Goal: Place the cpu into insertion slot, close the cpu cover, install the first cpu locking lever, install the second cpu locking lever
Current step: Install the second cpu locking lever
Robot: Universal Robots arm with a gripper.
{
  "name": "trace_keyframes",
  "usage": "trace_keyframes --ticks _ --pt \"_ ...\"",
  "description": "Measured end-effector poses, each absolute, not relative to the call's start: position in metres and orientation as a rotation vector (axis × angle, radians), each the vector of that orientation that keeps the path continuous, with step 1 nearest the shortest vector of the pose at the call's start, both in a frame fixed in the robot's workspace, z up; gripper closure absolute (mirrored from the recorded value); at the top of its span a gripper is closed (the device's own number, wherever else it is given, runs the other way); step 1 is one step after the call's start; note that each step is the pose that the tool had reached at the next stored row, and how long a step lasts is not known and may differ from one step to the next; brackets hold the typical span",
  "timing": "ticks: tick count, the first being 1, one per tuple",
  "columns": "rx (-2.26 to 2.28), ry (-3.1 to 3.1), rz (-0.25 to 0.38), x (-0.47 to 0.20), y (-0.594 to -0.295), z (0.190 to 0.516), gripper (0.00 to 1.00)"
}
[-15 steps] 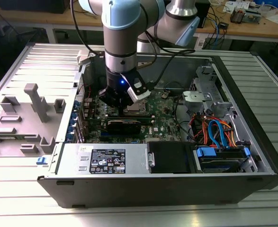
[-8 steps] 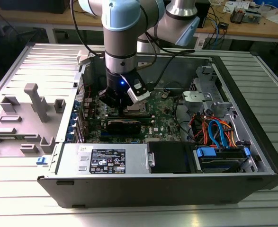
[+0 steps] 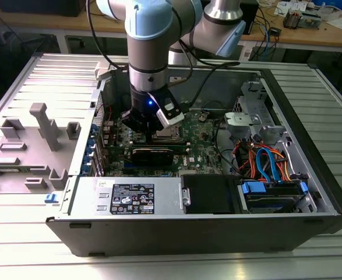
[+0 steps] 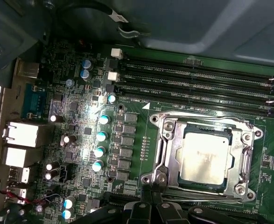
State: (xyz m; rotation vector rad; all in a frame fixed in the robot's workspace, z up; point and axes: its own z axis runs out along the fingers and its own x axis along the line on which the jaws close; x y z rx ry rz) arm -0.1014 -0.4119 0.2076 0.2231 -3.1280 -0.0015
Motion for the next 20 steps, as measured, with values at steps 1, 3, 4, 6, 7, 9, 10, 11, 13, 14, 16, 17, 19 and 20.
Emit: trace_keyframes --ticks 1,3,4,6,7,9,10,11,13,14,16,17,19,20 --pt "0.224 -3.128 -0.008 -0.102 -0.412 0.207 0.89" --pt "0.224 -3.129 -0.019 -0.102 -0.412 0.207 0.89" --pt "0.225 -3.129 -0.022 -0.102 -0.412 0.206 0.89" --pt "0.225 -3.129 -0.027 -0.102 -0.412 0.206 0.89" --pt "0.225 -3.129 -0.030 -0.102 -0.412 0.206 0.89" --pt "0.226 -3.129 -0.034 -0.102 -0.412 0.205 0.89" --pt "0.226 -3.129 -0.034 -0.102 -0.412 0.205 0.89" --pt "0.226 -3.129 -0.034 -0.102 -0.412 0.205 0.89" --pt "0.226 -3.129 -0.034 -0.102 -0.411 0.206 0.89" --pt "0.226 -3.129 -0.034 -0.102 -0.411 0.207 0.89" --pt "0.226 -3.129 -0.034 -0.102 -0.411 0.211 0.89" --pt "0.226 -3.129 -0.034 -0.102 -0.411 0.212 0.89" --pt "0.226 -3.129 -0.034 -0.102 -0.411 0.215 0.89" --pt "0.226 -3.129 -0.034 -0.102 -0.411 0.215 0.89"
